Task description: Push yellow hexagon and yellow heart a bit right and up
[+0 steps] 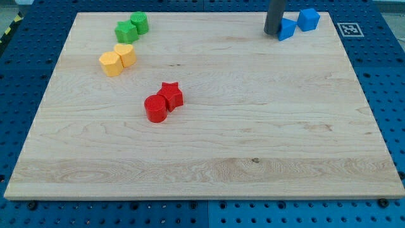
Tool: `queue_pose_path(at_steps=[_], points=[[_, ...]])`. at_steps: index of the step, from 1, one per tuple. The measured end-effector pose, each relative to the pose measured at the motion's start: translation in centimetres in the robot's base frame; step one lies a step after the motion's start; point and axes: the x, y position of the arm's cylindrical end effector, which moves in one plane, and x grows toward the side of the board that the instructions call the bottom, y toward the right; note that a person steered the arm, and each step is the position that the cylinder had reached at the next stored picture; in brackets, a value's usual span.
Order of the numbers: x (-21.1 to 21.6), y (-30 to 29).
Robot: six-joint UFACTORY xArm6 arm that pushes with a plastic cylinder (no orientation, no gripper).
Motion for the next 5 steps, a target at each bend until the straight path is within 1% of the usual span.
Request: queue_pose_path(at_steps=[3,4,5], points=[[0.0,4.3],[1.9,-0.1],[6.4,-8.7]])
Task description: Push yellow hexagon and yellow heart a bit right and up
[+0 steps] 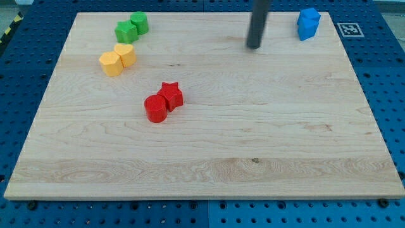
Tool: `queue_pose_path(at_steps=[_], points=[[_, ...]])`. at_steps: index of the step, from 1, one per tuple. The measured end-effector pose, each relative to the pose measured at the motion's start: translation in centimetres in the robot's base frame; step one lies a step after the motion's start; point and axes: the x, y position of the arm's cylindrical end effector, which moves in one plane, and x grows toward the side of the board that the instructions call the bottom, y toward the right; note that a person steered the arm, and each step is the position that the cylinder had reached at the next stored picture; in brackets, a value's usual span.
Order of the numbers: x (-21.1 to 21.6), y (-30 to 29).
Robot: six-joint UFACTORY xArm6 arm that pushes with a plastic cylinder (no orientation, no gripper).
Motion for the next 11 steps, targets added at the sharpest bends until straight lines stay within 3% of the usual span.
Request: queue_pose_path(at_steps=[2,5,11], points=[[8.8,-17.2],[9.5,-29.0],[2.5,-23.8]])
